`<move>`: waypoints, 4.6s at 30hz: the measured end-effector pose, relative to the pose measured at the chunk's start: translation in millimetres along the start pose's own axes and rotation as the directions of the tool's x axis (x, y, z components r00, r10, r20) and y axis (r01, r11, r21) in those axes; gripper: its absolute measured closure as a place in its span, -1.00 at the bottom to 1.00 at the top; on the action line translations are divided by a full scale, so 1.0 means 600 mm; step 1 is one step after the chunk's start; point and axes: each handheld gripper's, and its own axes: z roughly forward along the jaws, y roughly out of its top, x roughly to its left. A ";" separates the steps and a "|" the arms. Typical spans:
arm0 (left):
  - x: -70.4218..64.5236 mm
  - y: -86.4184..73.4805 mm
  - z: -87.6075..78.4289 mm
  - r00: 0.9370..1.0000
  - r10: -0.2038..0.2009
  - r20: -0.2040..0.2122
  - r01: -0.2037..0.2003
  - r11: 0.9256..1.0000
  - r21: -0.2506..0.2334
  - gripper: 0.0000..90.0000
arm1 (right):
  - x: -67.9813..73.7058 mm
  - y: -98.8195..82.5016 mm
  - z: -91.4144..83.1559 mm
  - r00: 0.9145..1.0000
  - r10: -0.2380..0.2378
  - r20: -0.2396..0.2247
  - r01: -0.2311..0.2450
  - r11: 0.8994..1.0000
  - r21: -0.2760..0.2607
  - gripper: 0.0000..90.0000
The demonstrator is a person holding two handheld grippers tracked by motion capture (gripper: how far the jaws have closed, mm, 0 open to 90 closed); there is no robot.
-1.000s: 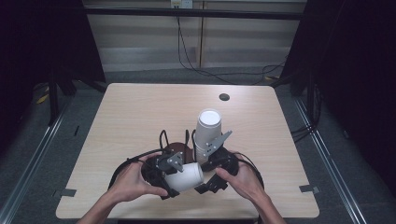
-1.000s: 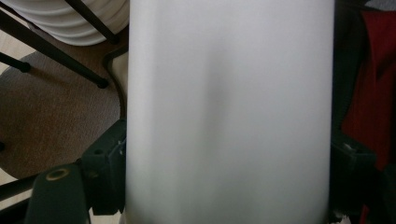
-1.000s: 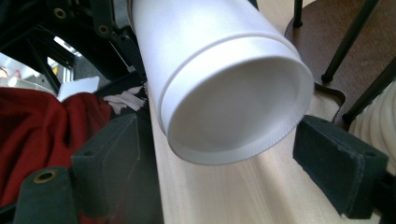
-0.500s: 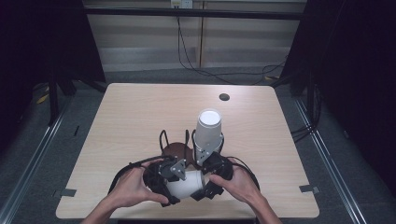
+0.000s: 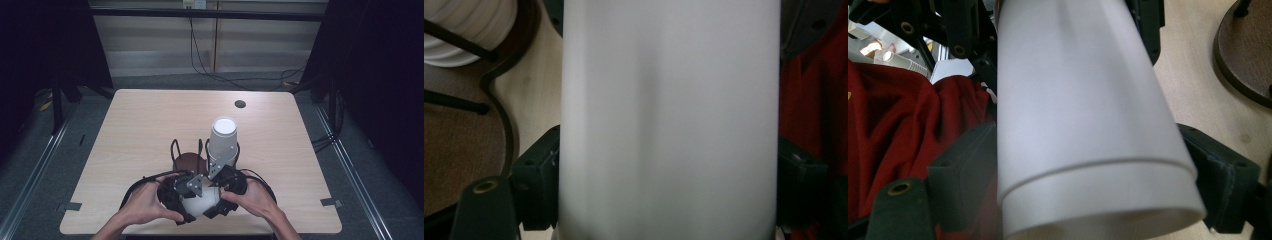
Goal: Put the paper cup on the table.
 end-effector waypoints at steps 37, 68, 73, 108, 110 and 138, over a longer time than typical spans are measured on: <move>0.007 -0.022 0.003 0.999 0.018 -0.046 -0.025 0.989 -0.145 -0.72 | 0.000 0.001 0.000 1.000 0.003 0.029 -0.003 1.000 0.002 -0.45; 0.033 -0.058 -0.055 0.993 -0.114 0.000 0.104 0.908 -0.406 -0.65 | -0.012 -0.024 -0.026 0.997 0.060 0.052 -0.057 0.997 -0.058 -0.45; 0.032 -0.072 -0.067 0.987 -0.161 -0.010 0.140 0.888 -0.438 -0.65 | -0.019 -0.037 -0.039 0.994 0.090 0.066 -0.084 0.993 -0.087 -0.46; 0.024 -0.133 -0.055 0.964 -0.265 -0.007 0.216 0.801 -0.559 -0.63 | -0.019 -0.057 -0.067 0.996 0.083 0.015 -0.069 0.911 -0.408 -0.47; 0.023 -0.134 -0.050 0.963 -0.269 0.006 0.224 0.791 -0.569 -0.63 | -0.017 -0.057 -0.070 0.997 0.073 0.022 -0.057 0.903 -0.425 -0.47; 0.020 -0.124 -0.071 0.969 -0.223 0.110 0.225 0.595 -0.772 -0.65 | -0.006 -0.045 -0.068 1.000 -0.002 0.026 0.014 0.881 -0.473 -0.47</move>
